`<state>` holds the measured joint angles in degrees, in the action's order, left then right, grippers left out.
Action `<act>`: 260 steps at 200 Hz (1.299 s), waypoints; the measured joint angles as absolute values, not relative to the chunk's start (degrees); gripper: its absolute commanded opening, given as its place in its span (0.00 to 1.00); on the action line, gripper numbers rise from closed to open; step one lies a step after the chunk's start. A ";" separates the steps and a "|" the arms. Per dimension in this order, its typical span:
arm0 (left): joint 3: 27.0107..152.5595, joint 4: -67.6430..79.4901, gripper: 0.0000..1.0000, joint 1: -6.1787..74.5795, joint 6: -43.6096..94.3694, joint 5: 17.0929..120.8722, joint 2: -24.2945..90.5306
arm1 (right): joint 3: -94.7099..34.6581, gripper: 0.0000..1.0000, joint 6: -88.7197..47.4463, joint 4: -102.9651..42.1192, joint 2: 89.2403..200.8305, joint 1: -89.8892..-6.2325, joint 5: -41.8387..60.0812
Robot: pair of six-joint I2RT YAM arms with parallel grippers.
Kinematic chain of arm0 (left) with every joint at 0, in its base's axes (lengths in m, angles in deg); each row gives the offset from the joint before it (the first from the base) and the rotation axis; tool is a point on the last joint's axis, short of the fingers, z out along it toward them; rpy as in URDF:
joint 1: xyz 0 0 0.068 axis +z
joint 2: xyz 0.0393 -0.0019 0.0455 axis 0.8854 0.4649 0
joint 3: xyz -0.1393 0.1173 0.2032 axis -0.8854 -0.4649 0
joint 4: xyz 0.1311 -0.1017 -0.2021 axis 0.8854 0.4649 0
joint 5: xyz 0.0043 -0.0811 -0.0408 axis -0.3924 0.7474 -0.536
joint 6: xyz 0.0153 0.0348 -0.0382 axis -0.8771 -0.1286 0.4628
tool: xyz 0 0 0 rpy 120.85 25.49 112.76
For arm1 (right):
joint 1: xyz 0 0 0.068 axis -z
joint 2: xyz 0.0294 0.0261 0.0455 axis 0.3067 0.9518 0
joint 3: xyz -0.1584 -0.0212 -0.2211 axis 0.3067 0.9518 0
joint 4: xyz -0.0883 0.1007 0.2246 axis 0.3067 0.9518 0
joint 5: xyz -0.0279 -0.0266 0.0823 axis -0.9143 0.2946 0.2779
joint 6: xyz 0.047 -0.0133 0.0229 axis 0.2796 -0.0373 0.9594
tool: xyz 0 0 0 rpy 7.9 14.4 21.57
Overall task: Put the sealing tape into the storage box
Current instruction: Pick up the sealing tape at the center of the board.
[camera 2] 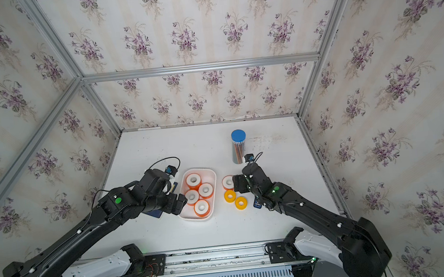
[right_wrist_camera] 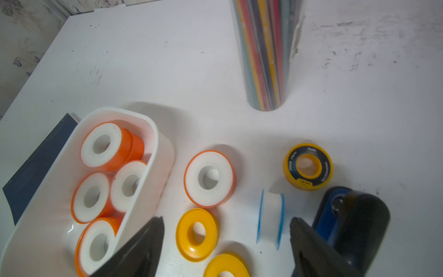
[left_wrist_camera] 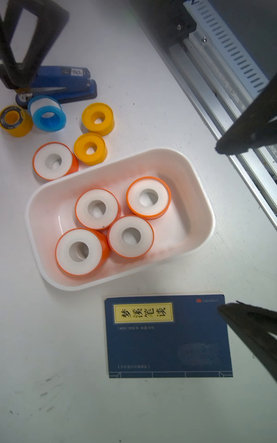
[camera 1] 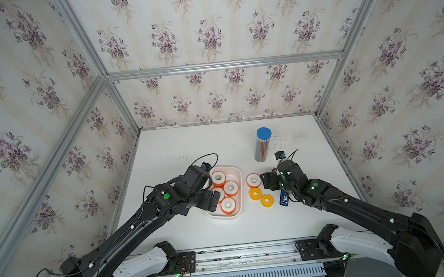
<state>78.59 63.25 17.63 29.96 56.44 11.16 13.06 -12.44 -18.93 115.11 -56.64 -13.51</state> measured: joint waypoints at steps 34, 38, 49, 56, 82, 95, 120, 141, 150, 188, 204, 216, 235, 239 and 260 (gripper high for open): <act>87.11 61.02 0.89 16.80 28.69 60.00 23.36 | 22.91 0.84 -8.88 -19.54 101.30 -55.73 -18.19; 88.51 61.04 0.88 16.54 28.48 60.22 25.08 | 23.85 0.84 -8.33 -19.43 99.79 -55.73 -18.84; 92.03 61.15 0.86 15.91 28.10 60.61 29.41 | 26.06 0.84 -7.21 -19.10 96.29 -55.73 -20.48; 94.52 61.20 0.86 15.47 28.06 60.85 32.49 | 27.33 0.84 -6.34 -18.77 94.28 -55.73 -21.51; 103.62 62.90 0.85 13.81 27.56 61.07 43.18 | 31.22 0.85 -4.46 -18.20 87.87 -55.73 -23.43; 108.01 63.99 0.85 13.18 27.03 61.64 47.92 | 32.53 0.85 -3.28 -18.42 86.45 -55.73 -24.00; 115.29 65.68 0.84 12.37 25.96 62.53 55.97 | 33.51 0.85 -1.99 -17.81 85.73 -55.73 -24.81; 121.58 67.73 0.82 12.00 25.02 63.04 62.26 | 33.62 0.85 -1.73 -17.85 86.21 -55.73 -25.12; 124.29 68.65 0.83 11.95 24.63 63.19 64.91 | 33.62 0.84 -1.53 -17.83 86.43 -55.73 -25.12; 132.31 71.75 0.83 11.97 23.01 63.15 72.97 | 34.39 0.84 -0.79 -17.75 83.50 -55.73 -25.14; 135.62 72.89 0.84 11.97 22.42 63.12 76.30 | 34.69 0.84 -0.70 -17.81 82.37 -55.73 -25.14; 137.95 73.87 0.84 12.04 22.07 63.10 78.74 | 34.85 0.84 -0.68 -17.68 82.10 -55.73 -25.14; 140.75 74.88 0.84 12.30 21.66 63.08 81.74 | 34.80 0.84 -0.68 -17.70 82.45 -55.73 -25.14; 141.17 74.97 0.84 12.39 21.63 63.08 82.28 | 34.80 0.84 -0.68 -17.68 82.61 -55.73 -25.12; 142.33 75.56 0.87 12.87 21.39 63.12 84.25 | 34.80 0.84 -0.68 -17.66 83.02 -55.73 -25.12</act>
<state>142.33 75.56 12.87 21.39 63.12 84.25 34.80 -0.68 -17.66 83.02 -55.73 -25.12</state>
